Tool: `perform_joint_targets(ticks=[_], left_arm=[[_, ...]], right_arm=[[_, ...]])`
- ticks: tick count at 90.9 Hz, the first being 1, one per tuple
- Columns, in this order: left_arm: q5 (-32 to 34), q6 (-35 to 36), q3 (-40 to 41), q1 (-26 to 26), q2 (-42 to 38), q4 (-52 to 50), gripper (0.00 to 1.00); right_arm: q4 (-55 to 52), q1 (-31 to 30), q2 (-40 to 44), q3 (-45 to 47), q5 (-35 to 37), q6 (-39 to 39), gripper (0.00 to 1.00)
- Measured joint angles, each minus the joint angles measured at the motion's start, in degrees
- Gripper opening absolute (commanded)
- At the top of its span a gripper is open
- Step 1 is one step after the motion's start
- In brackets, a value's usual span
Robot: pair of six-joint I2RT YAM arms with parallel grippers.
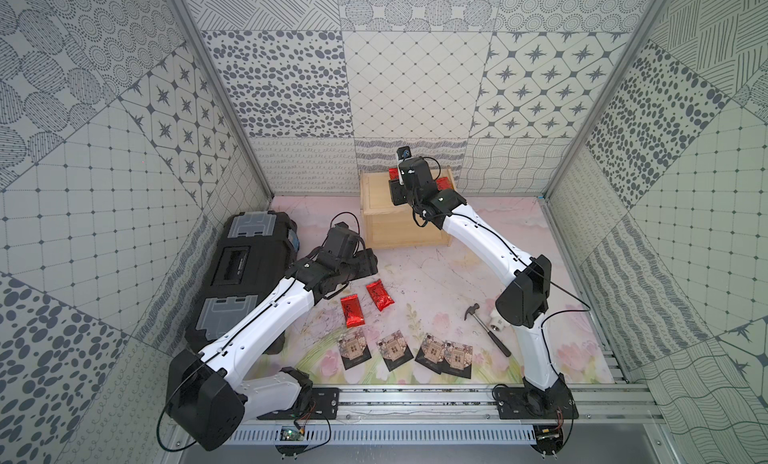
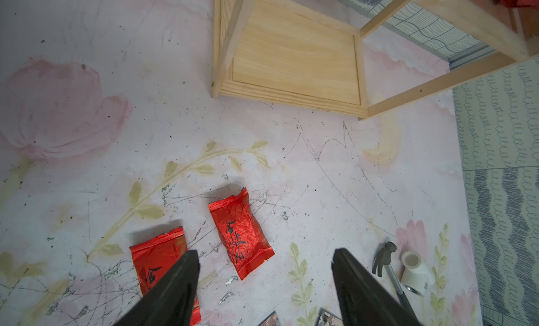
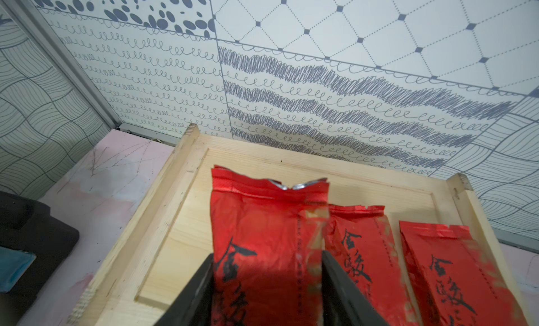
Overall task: Place the tea bags on the shelf by color
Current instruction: Place the tea bag on the shelf.
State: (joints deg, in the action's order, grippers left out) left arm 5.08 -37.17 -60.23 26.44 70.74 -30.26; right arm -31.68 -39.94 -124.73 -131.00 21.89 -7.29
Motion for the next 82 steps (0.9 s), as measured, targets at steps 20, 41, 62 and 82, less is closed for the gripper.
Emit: perform_joint_targets(ticks=[20,41,62,82], left_arm=[[0.6,0.3,0.0,-0.4,1.3,0.0,0.77],[0.6,0.4,0.0,-1.0,1.7,0.0,0.77],[0.6,0.4,0.1,-1.4,2.0,0.0,0.77],[0.4,0.4,0.1,-1.7,2.2,0.0,0.77]], right_arm=[[-1.4,0.7,-3.1,-4.2,0.5,1.7,0.57],[-2.0,1.2,-4.3,-4.4,0.6,1.7,0.59],[-2.3,1.5,-6.0,-4.4,0.7,1.7,0.59],[-2.4,1.6,-6.6,-4.5,0.7,1.5,0.59]])
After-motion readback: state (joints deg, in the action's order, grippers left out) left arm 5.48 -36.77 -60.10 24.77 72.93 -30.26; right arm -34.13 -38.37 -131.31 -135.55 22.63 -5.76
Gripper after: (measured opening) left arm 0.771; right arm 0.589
